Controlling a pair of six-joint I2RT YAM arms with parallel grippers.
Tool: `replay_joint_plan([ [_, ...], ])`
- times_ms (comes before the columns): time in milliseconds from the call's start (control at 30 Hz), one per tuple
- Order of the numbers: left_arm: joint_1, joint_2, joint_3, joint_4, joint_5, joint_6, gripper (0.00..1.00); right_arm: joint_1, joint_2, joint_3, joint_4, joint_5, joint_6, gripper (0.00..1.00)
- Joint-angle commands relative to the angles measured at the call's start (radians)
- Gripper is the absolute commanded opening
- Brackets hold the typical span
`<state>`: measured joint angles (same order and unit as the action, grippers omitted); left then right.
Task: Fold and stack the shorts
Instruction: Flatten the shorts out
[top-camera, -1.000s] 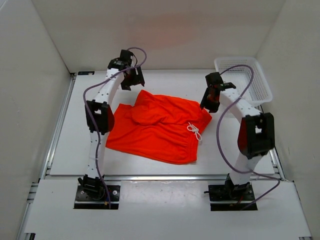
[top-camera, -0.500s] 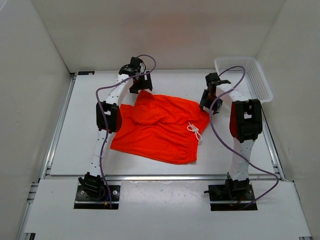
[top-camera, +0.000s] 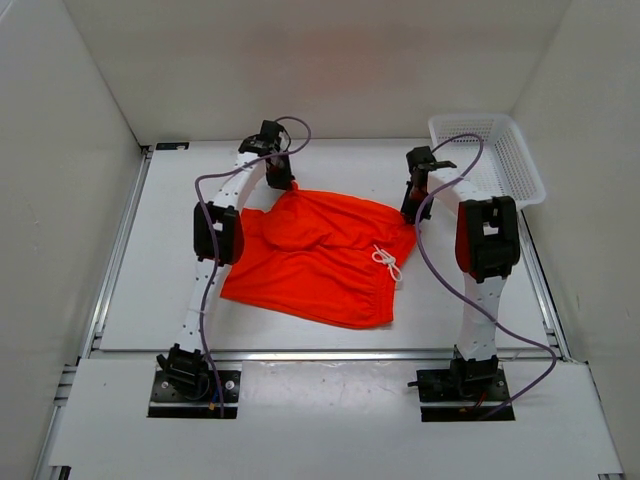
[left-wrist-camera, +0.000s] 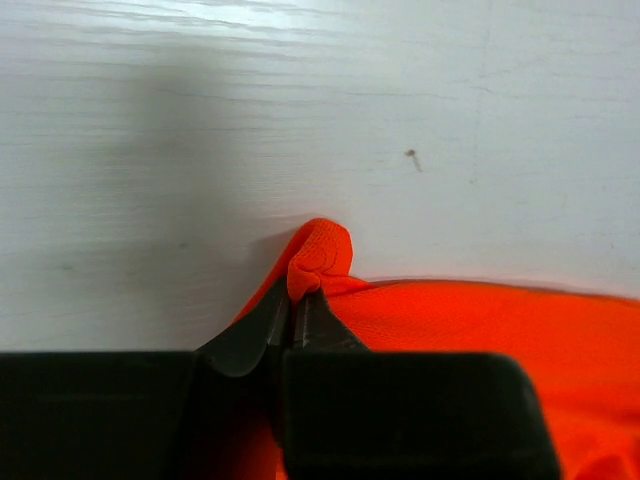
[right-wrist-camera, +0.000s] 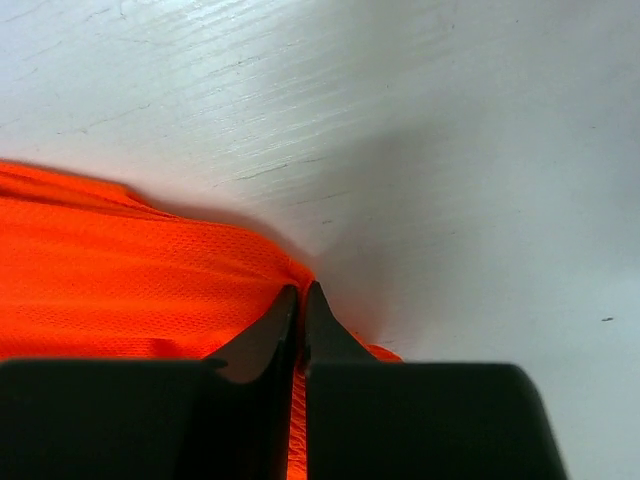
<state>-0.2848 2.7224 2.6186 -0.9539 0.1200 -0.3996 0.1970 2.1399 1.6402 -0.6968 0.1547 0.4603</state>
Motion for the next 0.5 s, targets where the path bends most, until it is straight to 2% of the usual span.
replay_joint_plan([
  [0, 0.064, -0.150, -0.034, 0.021, -0.068, -0.004, 0.10, 0.011, -0.063, -0.008, 0.013, -0.001, -0.009, 0.00],
  [300, 0.125, -0.394, -0.124, 0.030, -0.109, 0.033, 0.10, 0.059, -0.173, -0.007, 0.033, -0.012, -0.052, 0.00],
  [400, 0.125, -0.420, -0.120, 0.030, -0.123, 0.053, 0.10, 0.079, -0.186, 0.018, 0.033, -0.003, -0.043, 0.00],
  [467, 0.125, -0.370, -0.039, 0.049, -0.137, 0.064, 0.10, 0.079, -0.186, 0.038, 0.033, 0.020, -0.028, 0.00],
])
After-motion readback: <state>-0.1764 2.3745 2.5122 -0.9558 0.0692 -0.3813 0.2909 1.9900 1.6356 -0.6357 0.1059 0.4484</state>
